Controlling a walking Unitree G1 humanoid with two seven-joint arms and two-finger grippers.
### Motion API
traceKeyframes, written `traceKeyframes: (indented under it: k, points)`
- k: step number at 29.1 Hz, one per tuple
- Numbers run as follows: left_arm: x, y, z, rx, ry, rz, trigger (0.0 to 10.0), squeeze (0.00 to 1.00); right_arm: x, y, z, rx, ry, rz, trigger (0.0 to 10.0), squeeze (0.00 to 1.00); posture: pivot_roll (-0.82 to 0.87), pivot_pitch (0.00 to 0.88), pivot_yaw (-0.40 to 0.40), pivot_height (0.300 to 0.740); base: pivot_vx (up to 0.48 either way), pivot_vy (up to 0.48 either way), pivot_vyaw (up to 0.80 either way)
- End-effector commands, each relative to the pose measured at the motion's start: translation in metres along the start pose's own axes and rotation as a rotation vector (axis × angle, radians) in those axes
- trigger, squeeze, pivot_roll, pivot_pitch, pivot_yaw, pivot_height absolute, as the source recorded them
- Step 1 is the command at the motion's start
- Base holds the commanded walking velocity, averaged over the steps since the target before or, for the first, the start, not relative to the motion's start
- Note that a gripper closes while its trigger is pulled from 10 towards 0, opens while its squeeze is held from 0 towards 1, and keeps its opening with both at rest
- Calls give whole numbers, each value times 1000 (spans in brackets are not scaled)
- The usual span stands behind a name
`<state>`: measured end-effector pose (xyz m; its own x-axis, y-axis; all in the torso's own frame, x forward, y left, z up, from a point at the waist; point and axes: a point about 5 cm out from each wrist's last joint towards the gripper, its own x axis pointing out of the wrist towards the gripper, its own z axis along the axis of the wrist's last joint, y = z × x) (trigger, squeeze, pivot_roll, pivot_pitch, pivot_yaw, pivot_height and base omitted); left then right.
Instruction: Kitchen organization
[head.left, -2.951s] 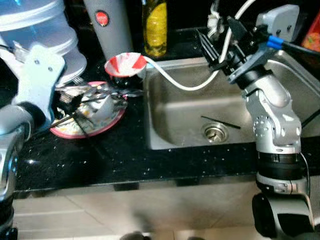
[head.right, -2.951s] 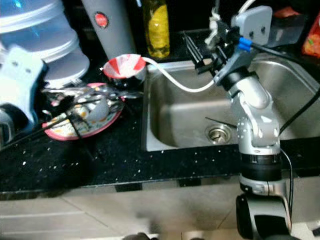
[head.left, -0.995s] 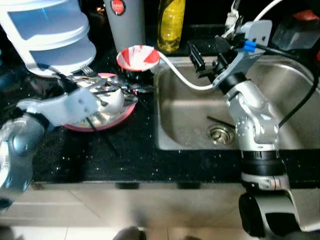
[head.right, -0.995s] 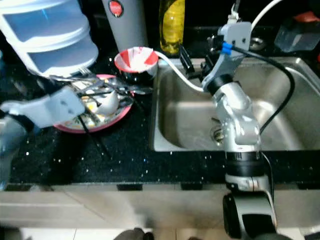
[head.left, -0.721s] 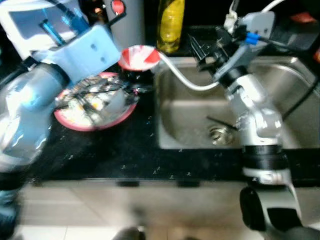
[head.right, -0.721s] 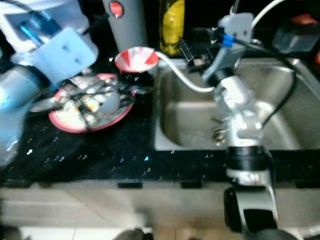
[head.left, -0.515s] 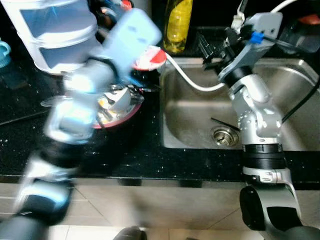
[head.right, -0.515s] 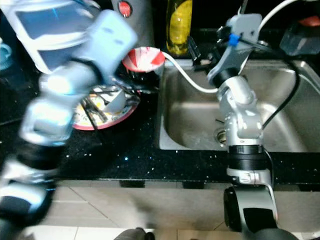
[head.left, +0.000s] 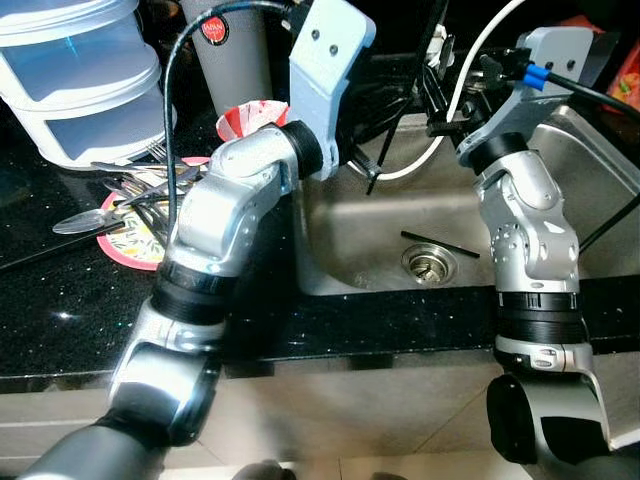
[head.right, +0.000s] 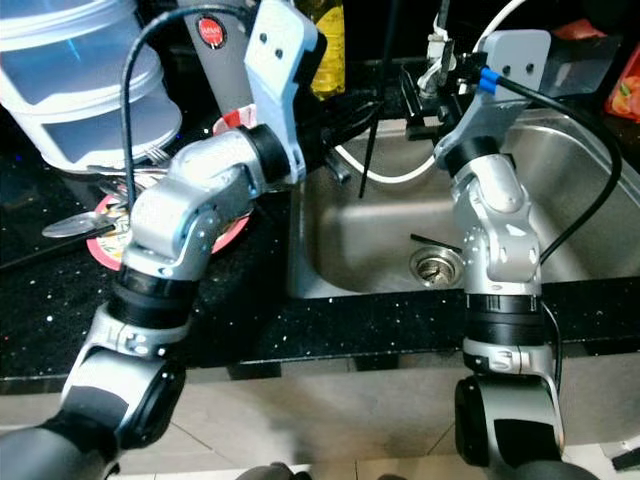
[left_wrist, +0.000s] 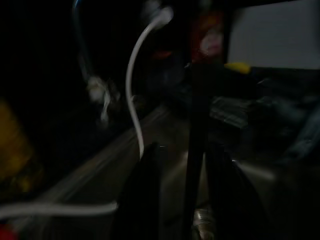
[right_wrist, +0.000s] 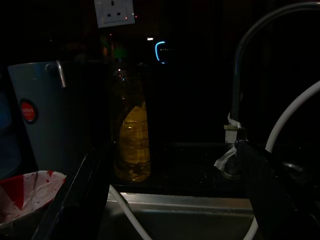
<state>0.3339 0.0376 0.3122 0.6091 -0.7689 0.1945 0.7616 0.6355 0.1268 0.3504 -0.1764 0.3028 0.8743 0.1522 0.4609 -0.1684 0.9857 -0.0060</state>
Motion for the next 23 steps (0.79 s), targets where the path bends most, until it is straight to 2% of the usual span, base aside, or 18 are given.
traceKeyframes:
  k: [1,2,3,10,12,13,14,15,17,18,19,20,21,22,23]
  points:
    - [-1,4,-9,-75,42,22,10000,1000,0,1,1,-5,-7,0,10000,0,69,24,79,740,0,0,0]
    - [-3,4,-12,-107,50,21,10000,1000,1,1,1,-4,-5,1,10000,0,76,30,74,740,0,0,0]
    - [-8,7,-12,-144,44,31,10000,0,2,3,0,1,-3,7,10000,0,82,33,70,740,0,0,0]
    - [-22,13,-2,-112,12,81,10000,0,4,5,1,7,-5,14,10000,0,95,40,60,740,0,0,0]
    - [-41,21,10,-14,-2,132,10000,0,5,6,1,13,-8,16,10000,0,101,41,60,740,0,0,0]
    - [-51,26,14,99,30,172,10000,0,5,7,1,15,-8,16,10000,0,101,41,60,740,0,0,0]
    - [-51,26,14,99,30,172,10000,0,5,7,1,15,-8,16,10000,0,101,41,60,740,0,0,0]
    - [-58,29,16,177,57,196,10000,0,5,7,1,16,-9,16,10000,0,105,42,60,740,0,0,0]
    - [-83,47,16,433,209,323,10000,0,4,6,0,18,-6,14,10000,0,115,44,65,740,0,0,0]
    - [-83,47,16,433,209,323,10000,0,4,6,0,18,-6,14,10000,0,115,44,65,740,0,0,0]
    - [-101,60,15,555,313,409,10000,0,3,6,-1,20,-4,12,10000,0,120,45,66,740,0,0,0]
    - [-117,70,15,635,403,479,10000,0,3,6,-2,21,-3,11,10000,0,123,46,67,740,0,0,0]
    - [-117,70,15,635,403,479,10000,0,3,6,-2,21,-3,11,10000,0,123,46,67,740,0,0,0]
    - [-159,89,6,754,623,613,10000,0,2,6,-3,23,0,10,10000,0,135,49,70,740,0,0,0]
    - [-159,89,6,754,623,613,10000,0,2,6,-3,23,0,10,10000,0,135,49,70,740,0,0,0]
